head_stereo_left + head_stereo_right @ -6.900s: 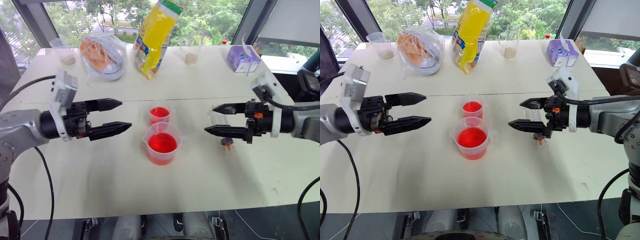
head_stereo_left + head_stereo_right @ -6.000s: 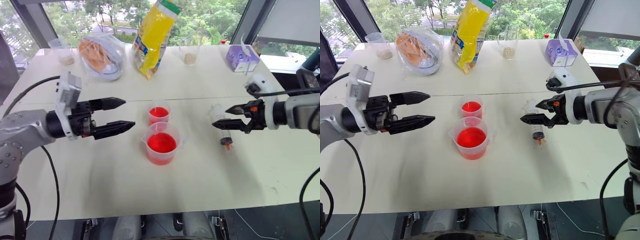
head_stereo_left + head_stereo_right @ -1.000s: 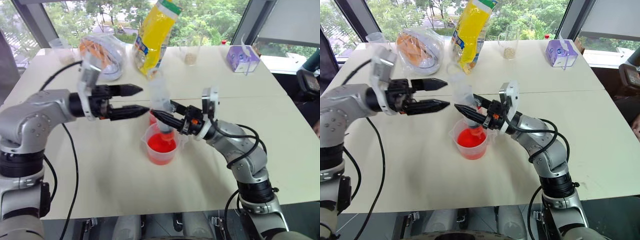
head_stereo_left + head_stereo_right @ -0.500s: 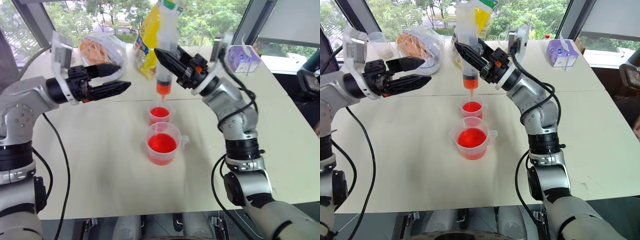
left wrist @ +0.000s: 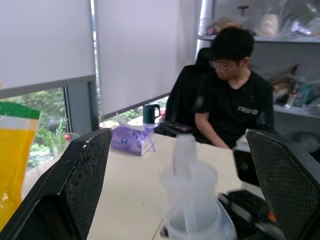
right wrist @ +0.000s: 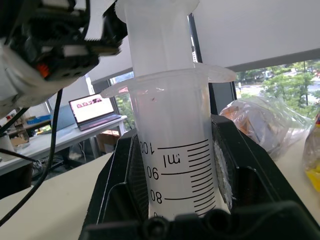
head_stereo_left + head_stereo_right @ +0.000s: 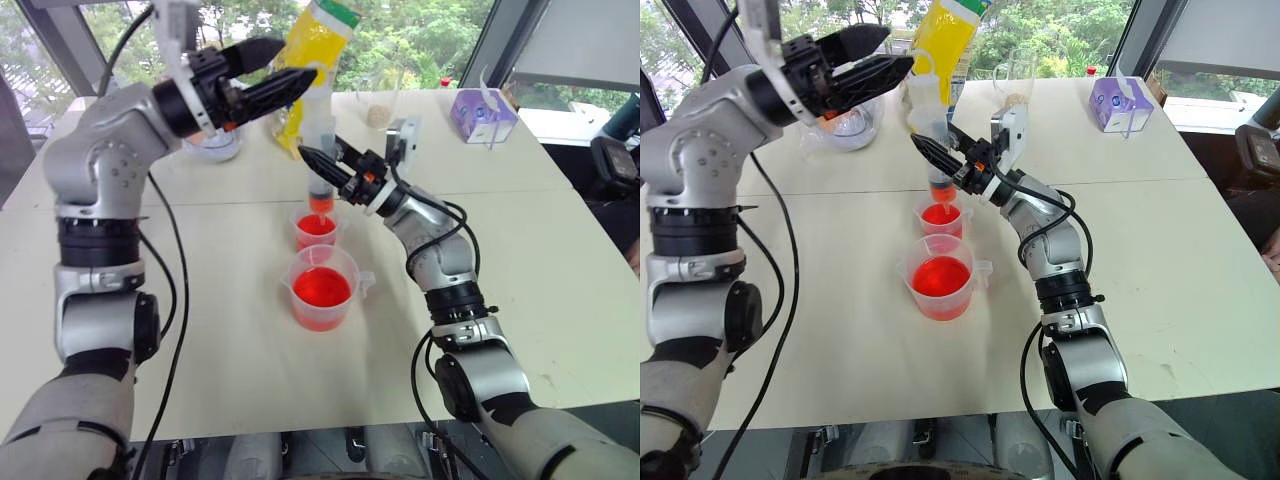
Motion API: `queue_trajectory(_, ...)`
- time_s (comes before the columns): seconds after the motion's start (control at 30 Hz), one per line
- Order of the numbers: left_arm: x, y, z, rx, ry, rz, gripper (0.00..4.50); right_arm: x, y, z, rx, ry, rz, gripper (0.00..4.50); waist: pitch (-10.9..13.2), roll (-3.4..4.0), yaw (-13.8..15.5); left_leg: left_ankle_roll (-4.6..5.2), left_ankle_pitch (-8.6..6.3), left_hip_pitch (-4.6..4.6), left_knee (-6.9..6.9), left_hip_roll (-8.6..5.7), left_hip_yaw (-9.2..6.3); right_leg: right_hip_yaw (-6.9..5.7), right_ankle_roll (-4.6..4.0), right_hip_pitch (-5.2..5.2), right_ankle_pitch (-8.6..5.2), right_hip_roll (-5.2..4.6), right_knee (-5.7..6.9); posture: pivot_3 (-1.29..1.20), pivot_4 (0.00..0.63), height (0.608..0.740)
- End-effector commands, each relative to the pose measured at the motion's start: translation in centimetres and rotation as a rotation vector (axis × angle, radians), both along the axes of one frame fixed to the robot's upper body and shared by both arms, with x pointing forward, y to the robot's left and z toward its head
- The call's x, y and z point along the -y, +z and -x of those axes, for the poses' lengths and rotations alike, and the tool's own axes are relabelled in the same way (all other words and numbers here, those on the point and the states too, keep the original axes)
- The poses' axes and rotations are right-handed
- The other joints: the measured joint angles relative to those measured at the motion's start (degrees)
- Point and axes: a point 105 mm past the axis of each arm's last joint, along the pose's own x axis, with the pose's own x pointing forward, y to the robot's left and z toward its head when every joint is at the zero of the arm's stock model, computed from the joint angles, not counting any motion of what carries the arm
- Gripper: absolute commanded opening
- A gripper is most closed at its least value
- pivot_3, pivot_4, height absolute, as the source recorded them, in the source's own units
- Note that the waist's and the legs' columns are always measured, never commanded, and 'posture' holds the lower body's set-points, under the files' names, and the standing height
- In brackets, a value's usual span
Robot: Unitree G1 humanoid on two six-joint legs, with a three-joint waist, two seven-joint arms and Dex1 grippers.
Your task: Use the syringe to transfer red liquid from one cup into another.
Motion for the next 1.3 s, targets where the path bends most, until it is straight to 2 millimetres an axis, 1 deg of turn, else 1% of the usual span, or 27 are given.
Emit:
queue_trajectory(0.03, 0.5, 1.3, 0.2, 0.058, -0.023, 0.003, 3.87, -0.2, 1.3, 0.6, 0.065, 0.009, -0.015, 1.37, 0.00, 0.00, -0.04, 0.00, 0.00, 0.00, 0.00, 0.00, 0.00, 0.00, 0.00, 0.00, 0.00, 0.00, 0.01, 0.00, 0.150, 0.740)
queue_trajectory(0.07, 0.6, 1.2, 0.2, 0.056, -0.029, 0.002, 3.52, -0.2, 1.3, 0.6, 0.066, 0.009, -0.014, 1.37, 0.00, 0.00, -0.04, -0.04, 0.02, 0.00, 0.00, 0.00, 0.00, 0.00, 0.00, 0.00, 0.00, 0.00, 0.01, 0.00, 0.150, 0.740)
queue_trajectory(0.13, 0.9, 1.0, 0.1, 0.051, -0.041, -0.003, 2.60, -0.2, 1.3, 0.6, 0.070, 0.009, -0.011, 1.37, 0.00, 0.00, -0.02, -0.04, 0.02, 0.00, 0.00, 0.00, 0.00, 0.00, 0.00, -0.01, 0.00, 0.00, 0.01, 0.00, 0.150, 0.740)
queue_trajectory(0.17, 1.0, 0.8, 0.1, 0.047, -0.048, -0.010, 2.06, -0.2, 1.4, 0.7, 0.072, 0.009, -0.010, 1.37, 0.00, 0.00, 0.01, -0.04, 0.02, 0.00, 0.00, 0.01, 0.00, 0.00, 0.00, -0.01, 0.00, 0.00, 0.01, 0.00, 0.150, 0.740)
queue_trajectory(0.3, 1.1, 0.3, 0.1, 0.036, -0.064, -0.026, 0.14, -0.3, 1.6, 0.7, 0.080, 0.012, -0.010, 1.37, 0.00, 0.00, 0.09, -0.03, 0.02, -0.01, 0.00, 0.02, 0.00, 0.00, 0.00, -0.01, 0.00, -0.02, 0.00, 0.00, 0.150, 0.740)
queue_trajectory(0.33, 1.1, 0.2, 0.1, 0.033, -0.068, -0.029, 0.05, -0.3, 1.7, 0.7, 0.082, 0.012, -0.010, 1.37, 0.00, 0.00, 0.10, -0.03, 0.02, -0.01, 0.00, 0.02, 0.00, 0.00, 0.00, -0.01, 0.00, -0.02, 0.00, 0.00, 0.150, 0.740)
queue_trajectory(0.53, 1.3, -0.7, 0.5, 0.025, -0.093, -0.064, 0.05, -0.2, 2.4, 0.8, 0.101, 0.011, -0.015, 1.37, 0.00, 0.00, 0.08, 0.00, 0.00, -0.01, 0.00, 0.03, -0.01, 0.00, 0.00, -0.01, 0.00, -0.02, 0.00, 0.00, 0.150, 0.740)
queue_trajectory(0.73, 1.9, -2.5, 1.3, 0.011, -0.138, -0.127, 0.05, 0.1, 3.9, 0.9, 0.130, 0.009, -0.032, 1.37, 0.00, 0.00, 0.05, 0.00, 0.00, -0.01, 0.00, 0.04, -0.02, 0.00, 0.00, -0.01, 0.00, -0.02, 0.01, 0.00, 0.150, 0.740)
queue_trajectory(0.97, 2.2, -3.9, 1.5, -0.010, -0.150, -0.159, 0.05, 0.3, 5.3, 1.5, 0.155, 0.026, -0.050, 1.37, 0.00, 0.00, 0.13, 0.01, 0.00, -0.01, 0.00, 0.05, -0.02, 0.00, 0.00, -0.01, 0.00, -0.02, 0.01, 0.00, 0.150, 0.740)
queue_trajectory(1.3, 2.4, -5.6, 1.3, -0.045, -0.151, -0.183, 0.05, 0.8, 6.7, 1.8, 0.172, 0.025, -0.065, 1.37, 0.00, 0.00, 0.12, 0.01, 0.00, -0.01, 0.00, 0.04, -0.03, 0.00, 0.00, -0.01, 0.00, -0.03, 0.01, 0.00, 0.150, 0.740)
